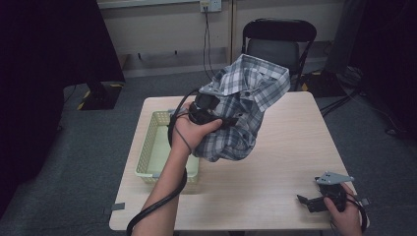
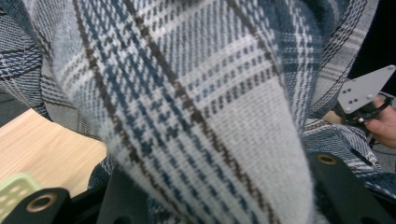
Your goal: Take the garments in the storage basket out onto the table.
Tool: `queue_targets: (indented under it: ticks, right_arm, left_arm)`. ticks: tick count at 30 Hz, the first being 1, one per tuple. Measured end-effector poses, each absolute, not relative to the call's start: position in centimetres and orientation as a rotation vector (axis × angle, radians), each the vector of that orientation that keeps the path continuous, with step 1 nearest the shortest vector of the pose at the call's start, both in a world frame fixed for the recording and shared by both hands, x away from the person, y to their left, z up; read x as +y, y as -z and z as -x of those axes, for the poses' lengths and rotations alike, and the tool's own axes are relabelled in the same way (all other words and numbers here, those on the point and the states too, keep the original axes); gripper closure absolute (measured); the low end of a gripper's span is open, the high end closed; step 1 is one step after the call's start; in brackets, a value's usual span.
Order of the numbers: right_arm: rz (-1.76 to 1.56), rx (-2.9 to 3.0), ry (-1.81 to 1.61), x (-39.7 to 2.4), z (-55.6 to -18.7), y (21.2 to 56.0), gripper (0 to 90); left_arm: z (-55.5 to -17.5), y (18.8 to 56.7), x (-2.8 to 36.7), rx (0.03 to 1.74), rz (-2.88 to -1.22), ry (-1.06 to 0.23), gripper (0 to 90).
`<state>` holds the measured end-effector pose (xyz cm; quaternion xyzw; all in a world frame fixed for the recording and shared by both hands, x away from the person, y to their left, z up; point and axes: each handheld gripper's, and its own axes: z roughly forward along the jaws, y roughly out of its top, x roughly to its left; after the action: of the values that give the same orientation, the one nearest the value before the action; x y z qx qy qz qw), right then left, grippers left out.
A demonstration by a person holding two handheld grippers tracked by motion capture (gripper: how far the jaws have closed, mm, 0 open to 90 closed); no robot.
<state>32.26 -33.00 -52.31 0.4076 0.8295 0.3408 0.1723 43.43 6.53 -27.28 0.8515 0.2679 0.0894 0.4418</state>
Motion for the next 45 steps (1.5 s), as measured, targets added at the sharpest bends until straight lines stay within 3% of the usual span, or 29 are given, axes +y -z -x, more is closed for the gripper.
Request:
queue_targets:
  ticks: [45]
  right_arm:
    - [-1.156, 2.354, -0.966, -33.0, -32.3, 52.3, 0.0]
  left_arm:
    - [-44.2, 33.9, -2.9, 0.566, -2.152, -0.036, 53.4]
